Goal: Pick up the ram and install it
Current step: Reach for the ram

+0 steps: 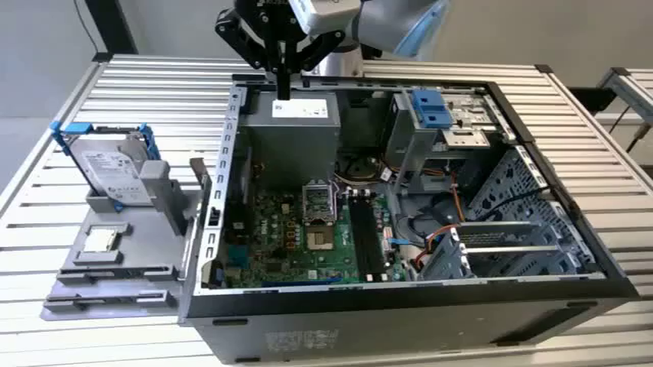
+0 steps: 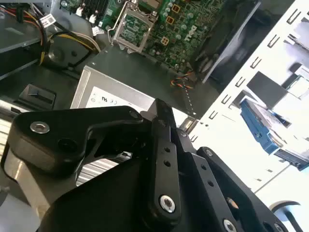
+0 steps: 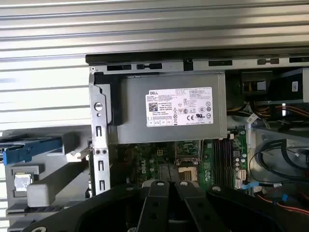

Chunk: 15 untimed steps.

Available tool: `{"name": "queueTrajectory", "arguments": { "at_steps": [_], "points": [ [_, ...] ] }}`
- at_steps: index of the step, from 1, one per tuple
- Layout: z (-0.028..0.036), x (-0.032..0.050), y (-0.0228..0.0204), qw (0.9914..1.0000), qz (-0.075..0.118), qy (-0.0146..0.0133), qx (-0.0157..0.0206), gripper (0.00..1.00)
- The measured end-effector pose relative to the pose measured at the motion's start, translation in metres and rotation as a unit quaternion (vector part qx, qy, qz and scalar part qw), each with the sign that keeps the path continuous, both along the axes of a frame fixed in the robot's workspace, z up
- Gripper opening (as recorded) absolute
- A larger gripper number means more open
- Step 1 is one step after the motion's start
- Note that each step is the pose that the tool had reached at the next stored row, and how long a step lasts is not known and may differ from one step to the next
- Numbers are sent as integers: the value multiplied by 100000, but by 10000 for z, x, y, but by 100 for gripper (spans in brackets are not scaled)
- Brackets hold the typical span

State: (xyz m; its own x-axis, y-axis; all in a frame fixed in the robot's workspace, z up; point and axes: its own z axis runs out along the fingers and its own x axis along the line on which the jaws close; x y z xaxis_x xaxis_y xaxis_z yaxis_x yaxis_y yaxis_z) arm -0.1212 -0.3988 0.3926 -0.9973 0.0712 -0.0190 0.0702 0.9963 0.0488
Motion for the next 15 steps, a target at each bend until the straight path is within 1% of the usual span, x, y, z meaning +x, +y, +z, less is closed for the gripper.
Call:
{"name": "queueTrajectory", "arguments": {
  "at_steps": [12, 15],
  "points": [
    [0, -11, 0, 100000, 1, 0, -2, 0],
    [1, -33, -1, 100000, -3, 2, -6, 0]
  ]
}}
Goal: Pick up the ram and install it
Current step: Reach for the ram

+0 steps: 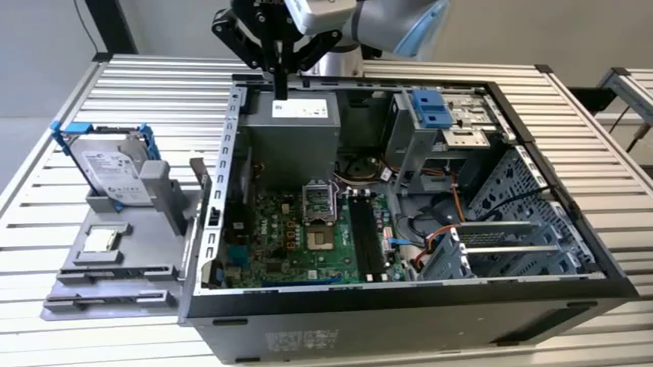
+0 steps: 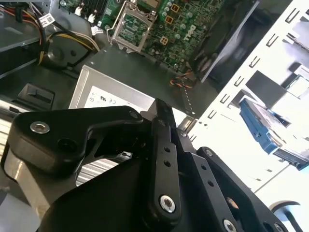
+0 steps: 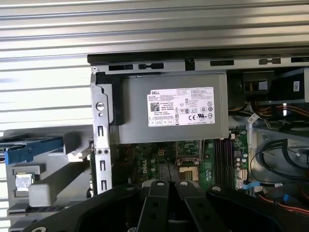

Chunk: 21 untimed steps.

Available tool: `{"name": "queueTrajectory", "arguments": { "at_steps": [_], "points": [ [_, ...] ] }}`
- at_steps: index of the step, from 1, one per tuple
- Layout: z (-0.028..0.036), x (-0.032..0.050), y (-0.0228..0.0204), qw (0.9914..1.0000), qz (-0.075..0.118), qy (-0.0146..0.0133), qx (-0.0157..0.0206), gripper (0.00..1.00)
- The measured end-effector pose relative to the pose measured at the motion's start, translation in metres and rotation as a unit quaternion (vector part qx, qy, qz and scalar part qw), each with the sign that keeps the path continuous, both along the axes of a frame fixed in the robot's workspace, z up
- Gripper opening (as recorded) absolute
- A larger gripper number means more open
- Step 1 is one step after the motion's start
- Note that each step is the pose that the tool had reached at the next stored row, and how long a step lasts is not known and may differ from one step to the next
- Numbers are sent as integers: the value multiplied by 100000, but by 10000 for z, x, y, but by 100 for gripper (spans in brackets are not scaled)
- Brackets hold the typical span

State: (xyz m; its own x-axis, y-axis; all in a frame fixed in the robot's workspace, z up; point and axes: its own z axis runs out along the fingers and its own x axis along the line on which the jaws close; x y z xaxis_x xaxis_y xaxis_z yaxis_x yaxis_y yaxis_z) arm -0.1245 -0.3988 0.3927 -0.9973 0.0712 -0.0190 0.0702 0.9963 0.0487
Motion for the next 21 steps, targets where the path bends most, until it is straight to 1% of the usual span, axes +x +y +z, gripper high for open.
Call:
{"name": "queueTrajectory", "arguments": {
  "at_steps": [5, 11, 17, 20, 21],
  "points": [
    [0, -52, 0, 100000, -1, -2, 2, 0],
    [-1, -164, 0, 100000, 4, -20, 5, 0],
    [0, -370, 0, 100000, 4, -149, 4, 0],
    [0, -503, 0, 100000, 5, -248, 5, 0],
    [0, -534, 0, 100000, 4, -269, 3, 0]
  ]
}}
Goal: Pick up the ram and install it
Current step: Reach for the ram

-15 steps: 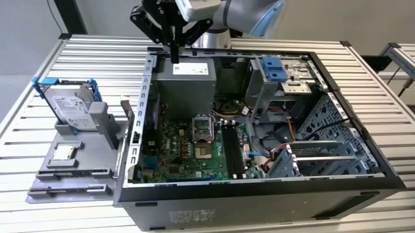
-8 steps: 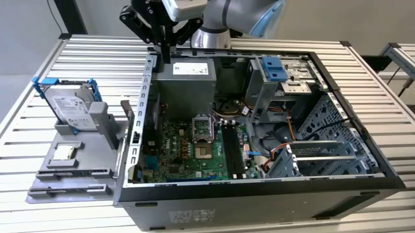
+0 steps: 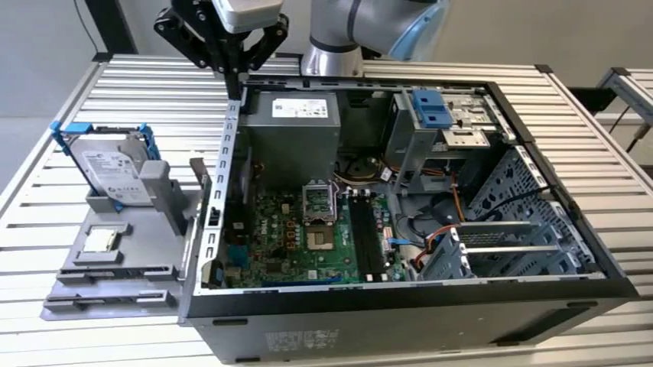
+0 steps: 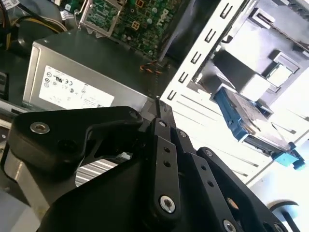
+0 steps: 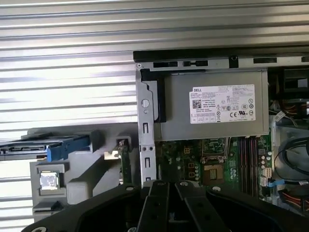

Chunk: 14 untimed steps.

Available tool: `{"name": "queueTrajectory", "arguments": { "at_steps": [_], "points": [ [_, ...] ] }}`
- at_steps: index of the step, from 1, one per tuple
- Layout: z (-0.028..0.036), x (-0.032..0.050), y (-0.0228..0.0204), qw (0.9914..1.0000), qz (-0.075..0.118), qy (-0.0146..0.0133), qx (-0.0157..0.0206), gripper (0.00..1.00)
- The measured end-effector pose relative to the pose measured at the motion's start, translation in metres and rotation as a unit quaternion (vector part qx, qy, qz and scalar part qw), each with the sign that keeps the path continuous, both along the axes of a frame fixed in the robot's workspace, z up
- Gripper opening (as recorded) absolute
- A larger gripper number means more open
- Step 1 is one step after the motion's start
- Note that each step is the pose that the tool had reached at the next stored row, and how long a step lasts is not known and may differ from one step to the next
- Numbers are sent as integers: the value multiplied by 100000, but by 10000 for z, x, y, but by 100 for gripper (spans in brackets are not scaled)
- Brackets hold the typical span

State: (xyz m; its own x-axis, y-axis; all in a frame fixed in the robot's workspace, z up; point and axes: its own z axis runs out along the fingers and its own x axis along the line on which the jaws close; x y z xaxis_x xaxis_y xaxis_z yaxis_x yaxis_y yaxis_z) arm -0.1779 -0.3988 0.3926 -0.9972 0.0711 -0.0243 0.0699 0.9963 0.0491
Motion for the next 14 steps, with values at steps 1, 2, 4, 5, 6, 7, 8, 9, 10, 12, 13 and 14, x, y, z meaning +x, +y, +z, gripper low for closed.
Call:
{"name": "queueTrajectory", "arguments": {
  "at_steps": [1, 2, 4, 5, 6, 7, 8, 9, 10, 12, 13, 14],
  "points": [
    [0, -39, 0, 100000, -3, -23, 1, 0],
    [0, -68, 0, 100000, -9, -37, 0, 0],
    [0, -126, 0, 100000, -3, -66, 2, 0],
    [0, -166, 0, 100000, -1, -90, -2, 0],
    [0, -196, 0, 100000, -3, -107, 1, 0],
    [0, -227, 0, 100000, -2, -126, 2, 0],
    [0, -257, 0, 100000, -5, -141, 0, 0],
    [0, -301, 0, 100000, -3, -165, 0, 0],
    [0, -333, 0, 100000, -1, -182, 1, 0],
    [0, -402, 0, 100000, -2, -220, 2, 0],
    [0, -432, 0, 100000, -5, -237, 2, 0],
    [0, -466, 0, 100000, -7, -255, 2, 0]
  ]
}}
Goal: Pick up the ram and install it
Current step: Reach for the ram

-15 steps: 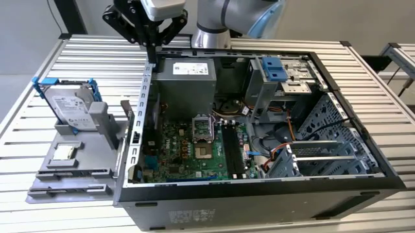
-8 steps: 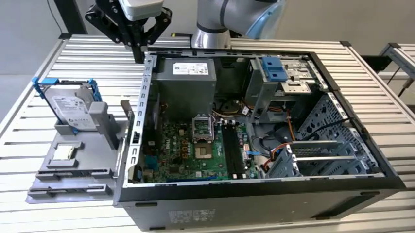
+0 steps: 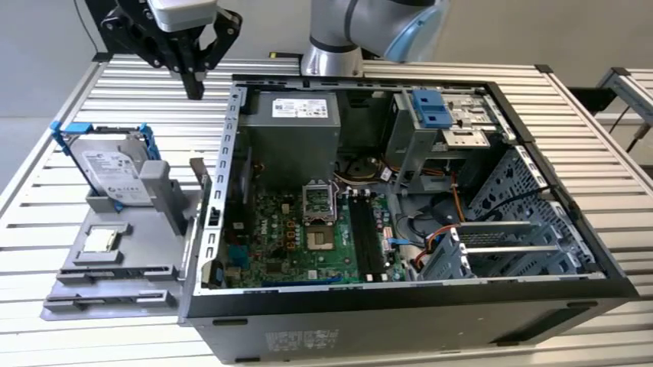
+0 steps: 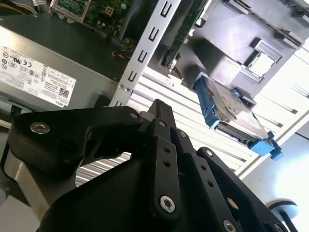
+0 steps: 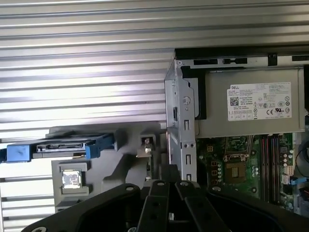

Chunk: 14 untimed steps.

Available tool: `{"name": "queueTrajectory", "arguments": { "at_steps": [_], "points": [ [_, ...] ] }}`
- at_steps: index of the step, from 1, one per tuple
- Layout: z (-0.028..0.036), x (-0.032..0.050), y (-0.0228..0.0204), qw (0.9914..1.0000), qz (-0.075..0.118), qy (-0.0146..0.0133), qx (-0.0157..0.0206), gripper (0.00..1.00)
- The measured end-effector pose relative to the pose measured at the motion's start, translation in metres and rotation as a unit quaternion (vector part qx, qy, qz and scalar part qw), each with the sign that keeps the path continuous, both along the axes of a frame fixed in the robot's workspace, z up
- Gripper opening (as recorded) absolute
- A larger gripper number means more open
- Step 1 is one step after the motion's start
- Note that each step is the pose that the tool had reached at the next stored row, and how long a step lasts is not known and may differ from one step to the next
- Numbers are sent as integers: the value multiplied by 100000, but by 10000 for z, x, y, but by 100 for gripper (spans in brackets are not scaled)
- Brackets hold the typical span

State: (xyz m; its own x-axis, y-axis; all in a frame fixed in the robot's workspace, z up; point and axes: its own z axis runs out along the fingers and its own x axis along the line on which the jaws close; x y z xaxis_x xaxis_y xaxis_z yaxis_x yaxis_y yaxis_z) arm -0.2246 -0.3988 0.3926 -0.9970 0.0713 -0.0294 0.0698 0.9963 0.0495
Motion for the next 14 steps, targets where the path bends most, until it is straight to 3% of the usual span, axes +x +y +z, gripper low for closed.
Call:
{"name": "queueTrajectory", "arguments": {
  "at_steps": [14],
  "points": [
    [0, -529, 0, 100000, 8, -299, -2, 0]
  ]
}}
